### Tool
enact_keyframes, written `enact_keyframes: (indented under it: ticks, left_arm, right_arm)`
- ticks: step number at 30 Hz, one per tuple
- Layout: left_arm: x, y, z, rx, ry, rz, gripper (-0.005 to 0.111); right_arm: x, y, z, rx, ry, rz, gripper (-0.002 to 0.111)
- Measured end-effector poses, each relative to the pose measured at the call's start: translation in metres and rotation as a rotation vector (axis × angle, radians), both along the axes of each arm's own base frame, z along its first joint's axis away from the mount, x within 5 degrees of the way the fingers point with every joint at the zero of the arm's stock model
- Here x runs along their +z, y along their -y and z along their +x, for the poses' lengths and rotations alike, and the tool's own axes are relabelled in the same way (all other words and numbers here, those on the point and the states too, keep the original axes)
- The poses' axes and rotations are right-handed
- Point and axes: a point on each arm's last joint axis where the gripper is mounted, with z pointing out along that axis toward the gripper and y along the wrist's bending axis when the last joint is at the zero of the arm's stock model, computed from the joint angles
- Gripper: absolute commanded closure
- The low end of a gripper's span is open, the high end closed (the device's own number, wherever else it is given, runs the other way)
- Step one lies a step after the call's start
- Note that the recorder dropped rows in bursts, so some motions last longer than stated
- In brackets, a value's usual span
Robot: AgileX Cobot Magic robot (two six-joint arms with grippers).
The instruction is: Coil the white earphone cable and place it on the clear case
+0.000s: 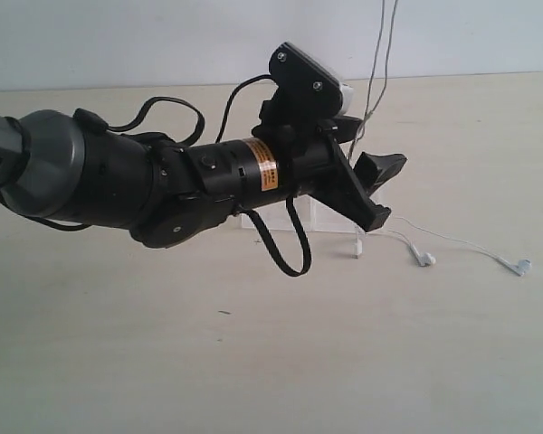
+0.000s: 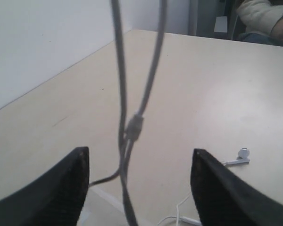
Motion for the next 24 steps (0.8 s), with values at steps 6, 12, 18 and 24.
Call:
enact_keyframes:
  ticks: [6,12,18,24]
  left_arm:
    - [0.0014,0.0007,0.0006,-0.002,0.007,-0.007,0.046]
    - [-0.0003,0.0001,0.0006,0.002,-0.001,0.011,0.048]
    - [-0.0012,-0.0002,0.0006,0.004,-0.007,0.020,0.080]
    - [-0.0012,-0.0002,0.0006,-0.002,0.010,0.034,0.107]
  right_arm:
    - [-0.0004,0.0000,0.0000,0.000,-0.001,-0.006,0.108]
    - [-0.0009,0.0002,0.0000,-0.001,-0.001,-0.017,0.108]
    - [-0.0011,0.0002,0.0001,-0.001,-0.001,-0.021,0.108]
    - [-0.0013,0.0002,0.0000,-0.001,-0.002,-0.022,0.108]
